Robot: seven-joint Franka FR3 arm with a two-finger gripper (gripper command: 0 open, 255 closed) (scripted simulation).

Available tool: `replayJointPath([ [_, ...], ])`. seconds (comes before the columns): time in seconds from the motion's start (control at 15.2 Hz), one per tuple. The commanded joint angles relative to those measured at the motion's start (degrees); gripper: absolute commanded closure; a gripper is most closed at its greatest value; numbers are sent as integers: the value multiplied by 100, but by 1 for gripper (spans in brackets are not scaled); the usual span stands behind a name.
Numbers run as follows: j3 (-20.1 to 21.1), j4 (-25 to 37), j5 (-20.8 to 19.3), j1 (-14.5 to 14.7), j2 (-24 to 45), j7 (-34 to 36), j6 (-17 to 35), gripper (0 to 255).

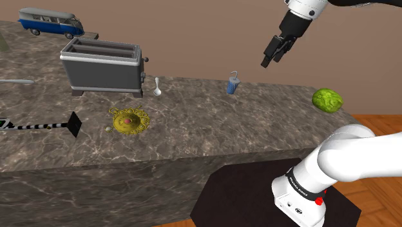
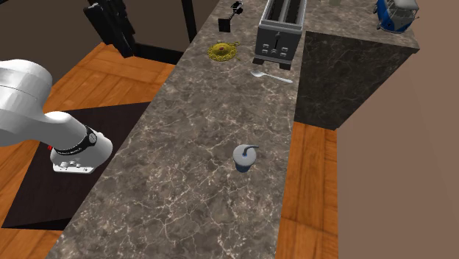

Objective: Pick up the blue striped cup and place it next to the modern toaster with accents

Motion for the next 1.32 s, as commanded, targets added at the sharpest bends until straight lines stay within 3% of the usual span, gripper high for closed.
replayJointPath([
  [0.0,0,0,0,0,0,0,0,0],
  [0.66,-637,-621,-352,-262,1062,-760,1933,0],
  [1.25,-1204,-440,-374,-410,2634,-1492,3556,0],
])
